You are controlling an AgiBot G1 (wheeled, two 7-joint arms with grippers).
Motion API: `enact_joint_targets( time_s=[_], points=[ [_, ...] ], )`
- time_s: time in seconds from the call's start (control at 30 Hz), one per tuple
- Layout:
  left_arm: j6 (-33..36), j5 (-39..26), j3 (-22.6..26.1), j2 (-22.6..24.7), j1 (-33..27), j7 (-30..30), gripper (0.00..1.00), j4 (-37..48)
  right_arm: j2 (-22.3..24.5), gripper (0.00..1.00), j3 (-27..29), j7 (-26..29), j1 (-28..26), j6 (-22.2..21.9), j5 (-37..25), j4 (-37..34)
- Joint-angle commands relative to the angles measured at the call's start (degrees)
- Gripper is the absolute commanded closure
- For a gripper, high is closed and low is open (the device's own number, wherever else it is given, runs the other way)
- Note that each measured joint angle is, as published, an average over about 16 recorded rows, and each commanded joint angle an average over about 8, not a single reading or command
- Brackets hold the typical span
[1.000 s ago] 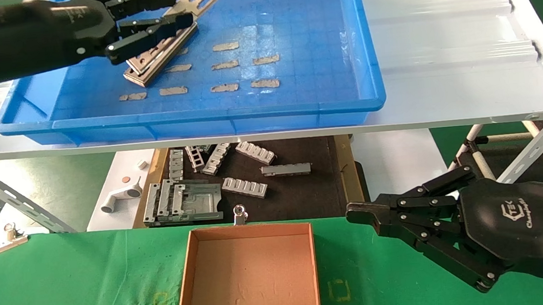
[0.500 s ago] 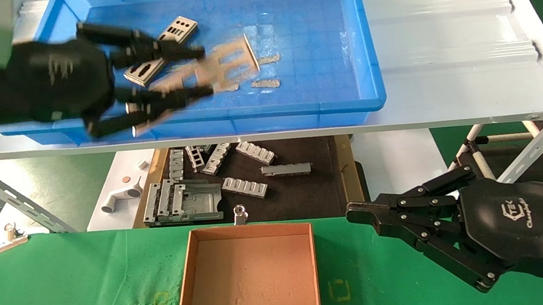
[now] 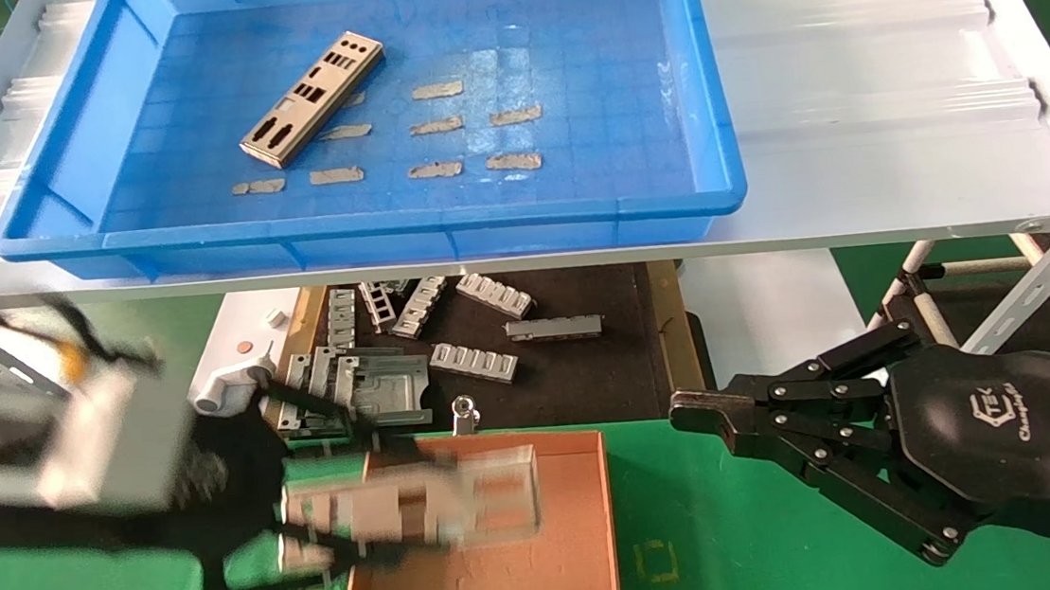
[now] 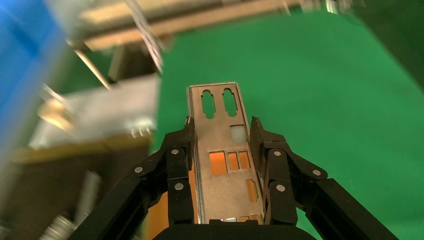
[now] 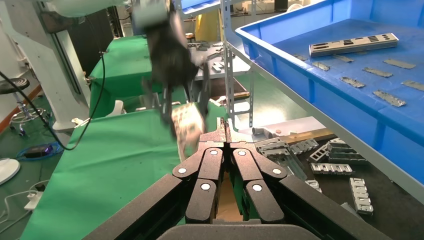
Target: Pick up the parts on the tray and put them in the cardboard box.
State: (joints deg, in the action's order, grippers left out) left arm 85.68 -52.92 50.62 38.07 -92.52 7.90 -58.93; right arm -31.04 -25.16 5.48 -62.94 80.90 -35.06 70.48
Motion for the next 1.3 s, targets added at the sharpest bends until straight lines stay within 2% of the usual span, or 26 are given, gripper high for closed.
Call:
enact_joint_targets(
  time_s=[0.03,0.3,0.6,0.67,0.87,1.07,1.13,1.3],
  points=[
    [-1.2,-1.68,1.9,-0.44,2.22,0.56,1.0,-2.05,0.0,1.0,0.0,0.0,0.0,0.0,0.0,0.0],
    [-13.78,-8.46,4.95,3.99,10.6,3.9,1.0,-2.77,0.0,1.0,0.0,0.0,0.0,0.0,0.0,0.0],
    [-17.09,-11.59,6.56,8.56,12.45,6.64,1.0,-0.12,0.0,1.0,0.0,0.0,0.0,0.0,0.0,0.0],
    [-18.06,-12.24,6.65,9.48,12.53,7.57,0.96,0.9,0.0,1.0,0.0,0.0,0.0,0.0,0.0,0.0],
    [-20.3,-13.31,6.69,12.53,12.5,9.89,0.76,5.23,0.0,1.0,0.0,0.0,0.0,0.0,0.0,0.0],
    [-20.5,-13.92,6.96,15.6,11.9,12.14,0.18,10.8,0.0,1.0,0.0,0.0,0.0,0.0,0.0,0.0],
    [-20.63,-14.16,7.01,16.38,11.69,13.0,0.02,12.26,0.0,1.0,0.0,0.0,0.0,0.0,0.0,0.0],
    [-20.86,-14.17,6.84,17.9,11.43,15.02,0.0,15.2,0.0,1.0,0.0,0.0,0.0,0.0,0.0,0.0]
  ],
)
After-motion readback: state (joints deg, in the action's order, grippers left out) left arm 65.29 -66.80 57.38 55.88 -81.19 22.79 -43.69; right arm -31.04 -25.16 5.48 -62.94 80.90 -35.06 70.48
